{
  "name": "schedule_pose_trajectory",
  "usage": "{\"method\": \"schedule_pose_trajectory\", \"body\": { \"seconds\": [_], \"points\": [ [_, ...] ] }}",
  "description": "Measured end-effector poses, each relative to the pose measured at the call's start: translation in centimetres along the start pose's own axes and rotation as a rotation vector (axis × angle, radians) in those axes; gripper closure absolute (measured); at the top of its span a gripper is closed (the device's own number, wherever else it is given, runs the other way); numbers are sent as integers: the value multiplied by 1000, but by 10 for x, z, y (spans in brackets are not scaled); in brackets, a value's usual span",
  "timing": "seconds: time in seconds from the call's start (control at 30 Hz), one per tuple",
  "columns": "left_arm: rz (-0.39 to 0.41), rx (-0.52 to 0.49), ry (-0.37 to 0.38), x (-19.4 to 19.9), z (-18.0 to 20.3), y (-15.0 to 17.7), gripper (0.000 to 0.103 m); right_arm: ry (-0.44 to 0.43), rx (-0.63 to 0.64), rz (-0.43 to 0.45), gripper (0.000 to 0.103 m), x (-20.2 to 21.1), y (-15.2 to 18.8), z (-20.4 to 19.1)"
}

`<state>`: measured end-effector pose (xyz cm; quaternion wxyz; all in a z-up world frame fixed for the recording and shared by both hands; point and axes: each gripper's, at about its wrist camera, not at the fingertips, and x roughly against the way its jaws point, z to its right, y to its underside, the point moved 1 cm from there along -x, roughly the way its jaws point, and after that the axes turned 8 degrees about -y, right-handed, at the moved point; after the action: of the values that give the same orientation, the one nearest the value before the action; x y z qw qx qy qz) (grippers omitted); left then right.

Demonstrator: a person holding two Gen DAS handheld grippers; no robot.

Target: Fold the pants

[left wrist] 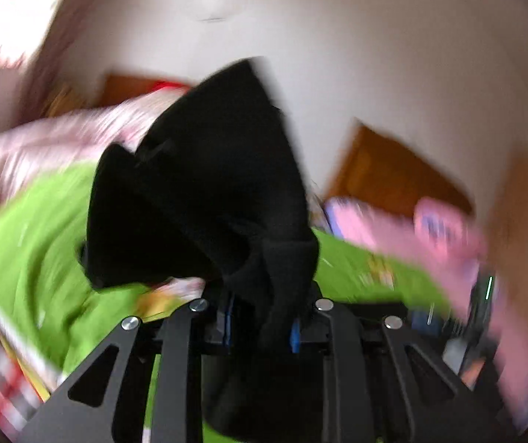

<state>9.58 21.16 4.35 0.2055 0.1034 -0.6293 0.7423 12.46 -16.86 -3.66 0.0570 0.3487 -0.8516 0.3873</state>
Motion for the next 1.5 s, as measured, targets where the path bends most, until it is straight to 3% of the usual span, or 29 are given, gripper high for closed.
{"method": "schedule_pose_trajectory", "body": {
  "seconds": [0.1, 0.17, 0.27, 0.33, 0.37, 0.4, 0.43, 0.5, 0.53, 0.57, 0.63, 0.7, 0.8, 0.93, 1.0, 1.1, 1.17, 1.2, 1.23, 1.3, 1.5],
  "points": [
    [-27, -312, 22, -16, 106, 26, 81, -13, -93, 103, 4, 37, -11, 21],
    [-109, -497, 65, -44, 167, 68, 77, 6, -130, 172, 4, 68, -16, 33],
    [-294, -678, 139, -75, 213, 132, 73, 51, -140, 202, 4, 100, -19, 47],
    [-241, -763, 70, -71, 220, 153, 66, 76, -125, 196, 4, 114, -16, 53],
    [-221, -775, 74, -65, 217, 154, 59, 81, -114, 189, 4, 118, -13, 55],
    [-221, -750, 114, -58, 210, 151, 46, 84, -98, 176, 4, 121, -10, 54],
    [-211, -661, 184, -45, 195, 138, 36, 81, -77, 149, 4, 120, -6, 51],
    [-166, -497, 256, -23, 162, 113, 29, 50, -41, 87, 4, 113, 3, 42],
    [-141, -430, 259, -18, 148, 100, 18, 6, -15, 38, 4, 104, 11, 31],
    [-112, -348, 240, -12, 127, 88, 7, -32, -9, 7, 4, 96, 16, 23],
    [-99, -206, 173, -8, 81, 75, 6, -156, -26, -91, 12, 75, 29, 7],
    [-136, -147, 76, -15, 43, 73, 6, -227, -69, -194, 23, 56, 44, -4],
    [-152, -142, -5, -16, 16, 75, 6, -276, -111, -285, 29, 44, 65, -14],
    [-175, -118, -6, -25, 5, 92, 6, -235, -163, -338, 32, 33, 80, -6],
    [-188, -124, -3, -28, 4, 101, 6, -202, -167, -315, 39, 30, 78, -2],
    [-188, -120, 16, -28, 7, 110, 6, -171, -188, -284, 39, 20, 70, 7],
    [-189, -125, 18, -28, 6, 113, 5, -167, -179, -269, 45, 12, 65, 6],
    [-188, -133, 15, -29, 5, 114, 5, -158, -164, -266, 55, 8, 63, 2],
    [-188, -142, 13, -28, 4, 114, 5, -160, -154, -260, 74, 4, 61, -1],
    [-188, -174, 11, -24, 4, 115, 4, -164, -138, -250, 92, 2, 58, -8],
    [-210, -274, 9, -13, 14, 127, 4, -222, 80, -115, 93, 25, 30, -78]
  ]
}}
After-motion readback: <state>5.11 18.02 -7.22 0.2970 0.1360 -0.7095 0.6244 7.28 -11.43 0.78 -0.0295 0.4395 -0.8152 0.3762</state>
